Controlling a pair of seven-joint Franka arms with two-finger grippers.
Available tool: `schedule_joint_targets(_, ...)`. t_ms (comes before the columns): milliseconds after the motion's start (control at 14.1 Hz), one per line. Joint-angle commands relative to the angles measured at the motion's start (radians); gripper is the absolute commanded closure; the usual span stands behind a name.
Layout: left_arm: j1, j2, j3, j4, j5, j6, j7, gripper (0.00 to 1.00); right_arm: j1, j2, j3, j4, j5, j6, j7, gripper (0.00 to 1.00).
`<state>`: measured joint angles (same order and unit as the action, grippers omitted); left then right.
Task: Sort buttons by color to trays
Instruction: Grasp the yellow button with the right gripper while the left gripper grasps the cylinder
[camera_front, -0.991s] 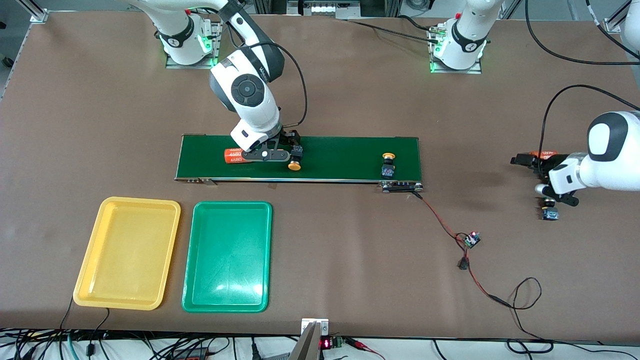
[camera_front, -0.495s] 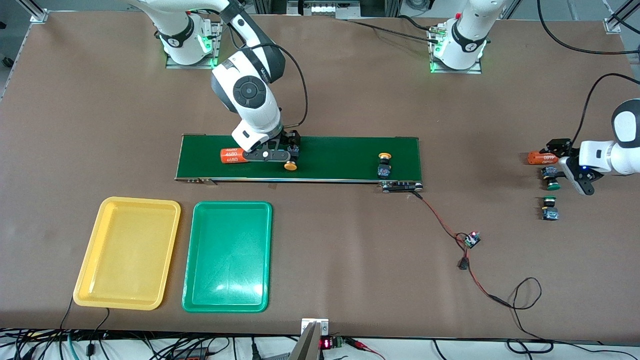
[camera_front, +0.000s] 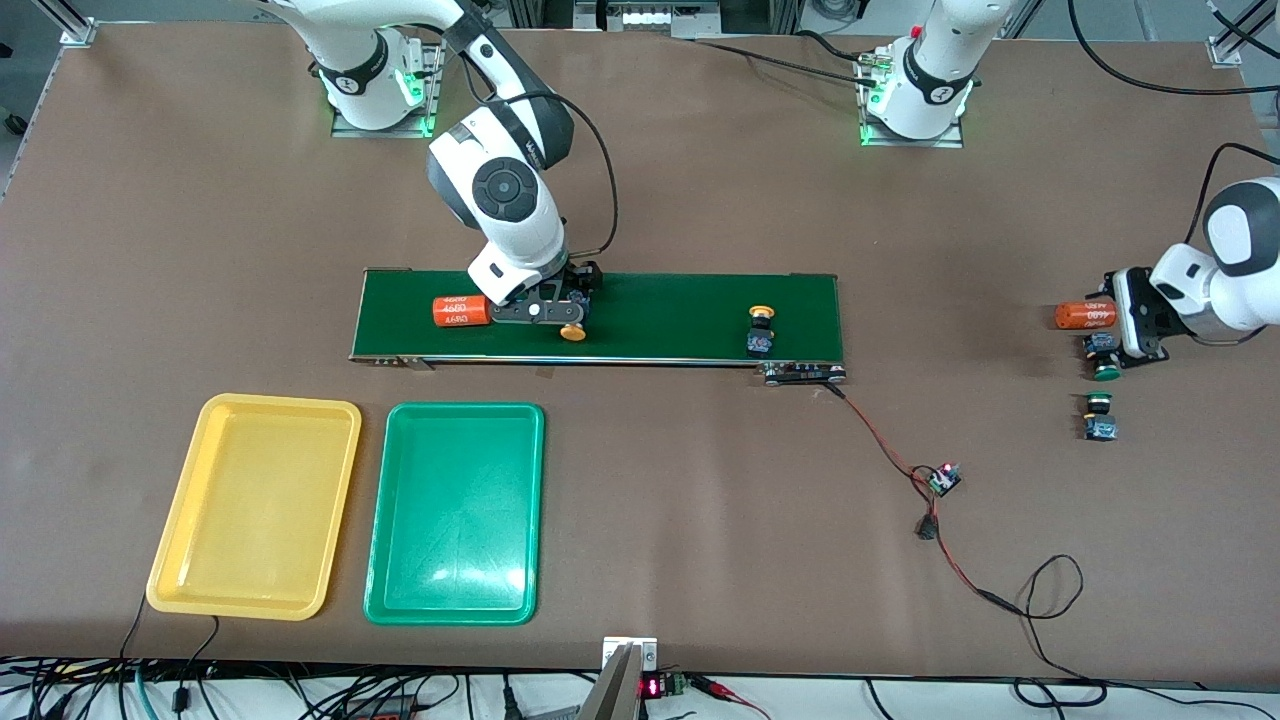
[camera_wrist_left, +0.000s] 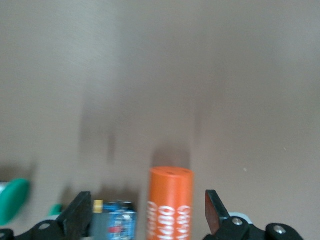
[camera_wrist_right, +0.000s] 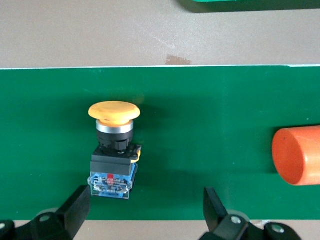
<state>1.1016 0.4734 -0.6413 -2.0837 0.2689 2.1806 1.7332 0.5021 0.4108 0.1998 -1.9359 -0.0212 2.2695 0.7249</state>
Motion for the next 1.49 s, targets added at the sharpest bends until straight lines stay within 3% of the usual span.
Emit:
schedule_joint_targets(0,0.066,-0.042,-0.018,-0.073,-0.002,0.025,0.078,0.00,0.012,0.014,-0.008,0.018,-0.028,-0.005,0.025,0.00)
schedule_joint_targets(991,0.080,-0.035,-0.015,-0.110,-0.002,0.108,0.115,0.00,0.004,0.039,-0.022,0.023,-0.065,0.005,0.016,0.05)
schedule_joint_targets(1203,0.086,-0.032,-0.015,-0.116,-0.002,0.111,0.115,0.00,0.003,0.042,-0.022,0.028,-0.066,0.005,0.013,0.11)
schedule_joint_targets(1415,0.106,-0.001,-0.014,-0.128,0.000,0.146,0.126,0.00,-0.005,0.042,-0.023,0.028,-0.066,0.005,-0.005,0.34)
